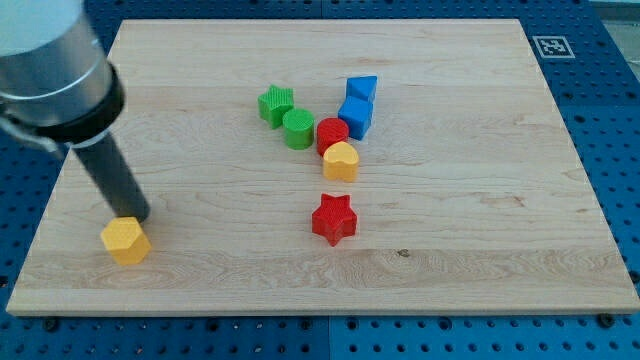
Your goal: Nudge yellow hexagon slightly to bottom left
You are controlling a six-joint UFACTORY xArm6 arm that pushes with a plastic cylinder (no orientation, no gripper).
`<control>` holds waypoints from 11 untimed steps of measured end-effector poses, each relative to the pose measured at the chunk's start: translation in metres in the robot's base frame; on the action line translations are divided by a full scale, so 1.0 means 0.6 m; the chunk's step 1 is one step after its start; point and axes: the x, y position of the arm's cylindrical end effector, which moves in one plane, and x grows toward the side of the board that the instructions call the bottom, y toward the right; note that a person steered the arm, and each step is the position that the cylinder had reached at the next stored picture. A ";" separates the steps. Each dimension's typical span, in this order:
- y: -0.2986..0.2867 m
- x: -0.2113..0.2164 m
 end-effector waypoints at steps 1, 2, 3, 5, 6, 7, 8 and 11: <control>-0.024 0.008; -0.029 -0.014; -0.016 -0.042; 0.069 0.011; 0.069 0.011; 0.069 0.024; 0.069 0.053; 0.147 -0.031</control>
